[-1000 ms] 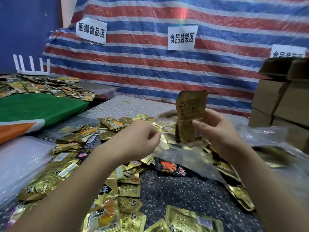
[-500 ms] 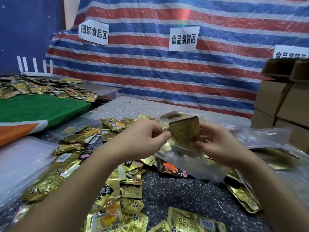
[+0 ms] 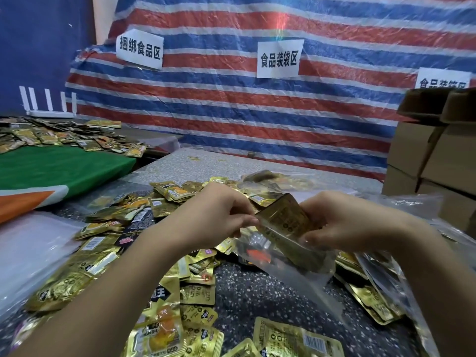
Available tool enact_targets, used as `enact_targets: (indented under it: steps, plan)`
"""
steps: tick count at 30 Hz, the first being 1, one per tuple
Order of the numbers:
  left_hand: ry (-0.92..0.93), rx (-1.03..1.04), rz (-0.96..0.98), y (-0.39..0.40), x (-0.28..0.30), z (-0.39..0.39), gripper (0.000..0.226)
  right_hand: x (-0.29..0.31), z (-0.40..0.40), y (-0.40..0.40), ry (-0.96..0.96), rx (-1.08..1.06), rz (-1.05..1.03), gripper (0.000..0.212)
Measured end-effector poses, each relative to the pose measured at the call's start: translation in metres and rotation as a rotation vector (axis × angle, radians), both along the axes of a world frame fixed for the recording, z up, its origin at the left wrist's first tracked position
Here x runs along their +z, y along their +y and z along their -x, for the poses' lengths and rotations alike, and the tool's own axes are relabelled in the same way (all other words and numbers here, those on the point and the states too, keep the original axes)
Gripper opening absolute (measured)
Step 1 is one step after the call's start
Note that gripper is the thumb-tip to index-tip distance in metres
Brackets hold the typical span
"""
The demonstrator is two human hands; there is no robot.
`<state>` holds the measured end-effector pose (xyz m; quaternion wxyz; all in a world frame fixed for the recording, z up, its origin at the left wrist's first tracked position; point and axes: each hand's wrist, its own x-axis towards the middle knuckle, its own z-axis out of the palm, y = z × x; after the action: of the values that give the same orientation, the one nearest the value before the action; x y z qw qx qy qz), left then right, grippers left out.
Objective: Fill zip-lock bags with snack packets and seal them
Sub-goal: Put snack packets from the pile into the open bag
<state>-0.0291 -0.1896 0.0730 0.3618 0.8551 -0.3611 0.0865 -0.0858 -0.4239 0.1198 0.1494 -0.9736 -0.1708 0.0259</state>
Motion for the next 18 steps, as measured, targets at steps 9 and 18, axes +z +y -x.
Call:
enact_targets:
  steps: [9, 18]
  plan:
    - [-0.078, -0.027, 0.016, -0.006, 0.002, 0.007, 0.006, 0.005, 0.007, 0.011, -0.016, -0.039, 0.195, 0.020]
    - [-0.358, 0.102, 0.244, 0.004, 0.022, 0.017, 0.014, 0.030, 0.018, 0.014, -0.361, -0.033, -0.040, 0.037]
